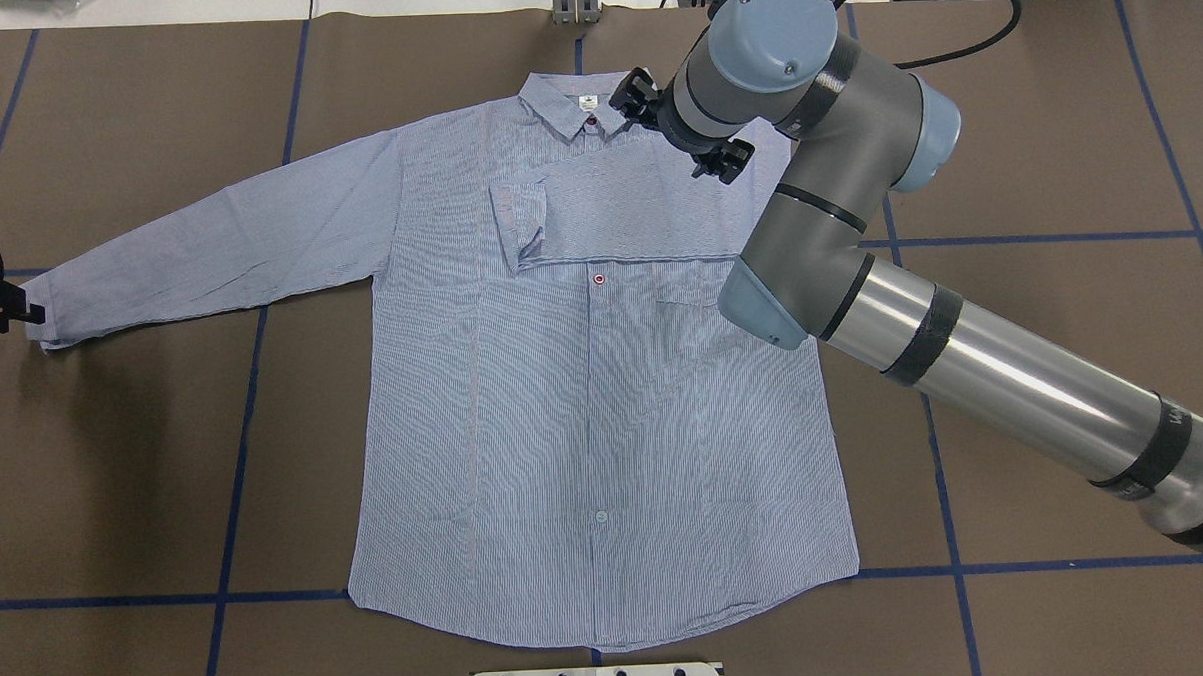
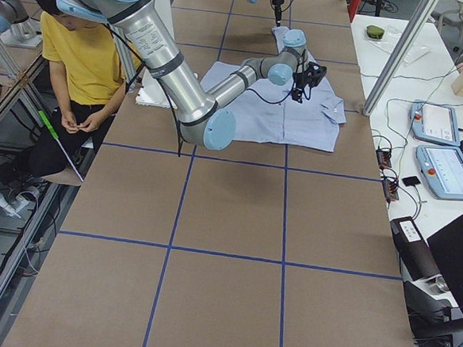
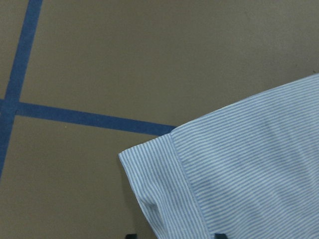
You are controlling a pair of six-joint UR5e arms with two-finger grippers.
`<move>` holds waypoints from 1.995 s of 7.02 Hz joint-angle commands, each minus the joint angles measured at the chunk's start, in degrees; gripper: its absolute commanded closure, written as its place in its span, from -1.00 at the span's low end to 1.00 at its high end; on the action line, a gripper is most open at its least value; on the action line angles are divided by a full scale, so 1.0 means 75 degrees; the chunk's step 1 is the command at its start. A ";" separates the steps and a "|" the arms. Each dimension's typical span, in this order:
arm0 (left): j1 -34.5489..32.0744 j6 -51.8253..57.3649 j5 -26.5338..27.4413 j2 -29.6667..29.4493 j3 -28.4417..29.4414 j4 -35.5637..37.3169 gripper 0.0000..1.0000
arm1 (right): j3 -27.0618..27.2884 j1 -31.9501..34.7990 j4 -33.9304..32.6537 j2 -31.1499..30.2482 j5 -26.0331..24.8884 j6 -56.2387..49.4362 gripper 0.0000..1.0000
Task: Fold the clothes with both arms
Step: 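Release the sleeve with the right gripper while the left gripper grasps the other cuff, then fold the sleeve with the left gripper toward the collar while the right arm withdraws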
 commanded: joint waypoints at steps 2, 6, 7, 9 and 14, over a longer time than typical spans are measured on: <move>0.0128 0.0001 0.0000 0.0003 0.0010 -0.0015 0.10 | 0.0000 -0.0005 0.0000 -0.0016 -0.0007 0.0068 -0.99; 0.0140 0.0036 -0.0011 0.0003 0.0068 -0.0038 1.00 | 0.0024 -0.0041 0.0000 0.0019 -0.0018 0.0103 -0.99; 0.0140 0.0037 -0.0023 0.0014 0.0010 -0.0247 1.00 | 0.0024 -0.0041 0.0000 0.0054 -0.0019 0.0103 -0.99; 0.0128 -0.0021 -0.0758 -0.0090 -0.1341 0.0017 1.00 | 0.0024 -0.0006 0.0000 0.0042 -0.0007 0.0033 -0.99; 0.1986 -0.3237 0.0569 -0.4910 -0.1588 0.2751 1.00 | 0.1028 0.1349 0.0546 -0.1766 0.1195 -0.1275 -1.00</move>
